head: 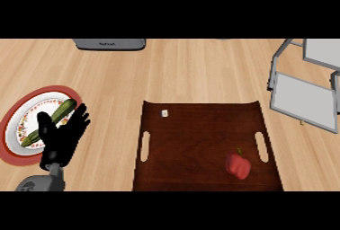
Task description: Pick the tomato from the tray and place it in the tiered shelf
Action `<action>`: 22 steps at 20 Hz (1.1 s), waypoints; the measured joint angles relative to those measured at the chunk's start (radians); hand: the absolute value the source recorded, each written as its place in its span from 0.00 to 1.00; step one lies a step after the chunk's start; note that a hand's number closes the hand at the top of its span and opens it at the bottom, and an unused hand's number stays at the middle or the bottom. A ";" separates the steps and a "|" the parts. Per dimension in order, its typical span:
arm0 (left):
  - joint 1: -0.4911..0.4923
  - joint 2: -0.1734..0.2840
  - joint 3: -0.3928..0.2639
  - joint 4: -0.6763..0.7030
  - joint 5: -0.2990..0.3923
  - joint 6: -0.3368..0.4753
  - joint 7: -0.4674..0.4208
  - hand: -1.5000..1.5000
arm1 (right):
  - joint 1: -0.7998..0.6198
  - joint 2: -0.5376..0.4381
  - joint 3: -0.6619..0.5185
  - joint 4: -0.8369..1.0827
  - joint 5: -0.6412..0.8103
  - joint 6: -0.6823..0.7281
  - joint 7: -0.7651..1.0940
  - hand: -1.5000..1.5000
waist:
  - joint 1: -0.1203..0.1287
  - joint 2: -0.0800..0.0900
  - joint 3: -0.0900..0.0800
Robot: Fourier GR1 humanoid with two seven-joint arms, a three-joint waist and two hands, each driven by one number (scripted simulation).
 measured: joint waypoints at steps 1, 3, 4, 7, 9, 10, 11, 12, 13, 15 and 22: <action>-0.001 -0.004 -0.003 0.008 -0.005 -0.003 -0.007 0.50 | -0.006 -0.004 -0.004 0.027 0.004 -0.004 -0.029 1.00 | 0.000 0.001 0.000; 0.004 -0.005 -0.002 -0.004 -0.004 -0.007 -0.001 0.50 | -0.035 -0.010 -0.015 0.070 0.006 -0.004 -0.061 1.00 | 0.002 0.001 0.000; 0.002 -0.002 0.003 -0.001 -0.003 -0.008 0.007 0.50 | -0.050 -0.008 -0.015 0.090 0.011 -0.004 -0.071 1.00 | 0.002 0.001 0.000; 0.003 0.000 0.008 -0.009 -0.004 -0.012 0.023 0.50 | -0.067 -0.009 -0.021 0.125 0.019 -0.004 -0.101 1.00 | -0.001 0.001 0.000; 0.000 0.000 0.016 -0.001 -0.003 -0.016 0.019 0.50 | -0.086 -0.011 -0.019 0.144 0.029 0.006 -0.110 1.00 | -0.001 0.001 -0.001; -0.001 -0.001 0.017 0.003 -0.007 -0.017 0.015 0.50 | -0.083 -0.019 -0.016 0.153 0.037 0.013 -0.125 1.00 | -0.002 0.000 -0.001; -0.002 0.002 0.018 0.000 -0.006 -0.019 0.024 0.50 | -0.084 -0.023 -0.006 0.159 0.050 0.015 -0.133 1.00 | -0.003 0.000 -0.001; 0.001 -0.008 0.014 0.003 -0.012 -0.015 0.011 0.50 | -0.081 -0.014 -0.002 0.154 0.056 0.011 -0.129 1.00 | -0.004 -0.001 0.000; 0.004 -0.010 0.015 -0.005 -0.013 -0.013 0.013 0.50 | -0.082 -0.019 -0.020 0.163 0.045 0.007 -0.129 1.00 | -0.004 -0.001 0.000; 0.007 -0.011 0.015 -0.004 -0.014 -0.015 0.007 0.50 | -0.097 -0.009 -0.059 0.173 0.020 -0.024 -0.102 0.00 | -0.005 -0.001 0.000; 0.004 0.001 0.031 0.001 -0.006 -0.036 0.014 0.50 | -0.138 0.020 -0.177 0.210 -0.068 -0.117 -0.073 0.00 | -0.005 0.000 -0.001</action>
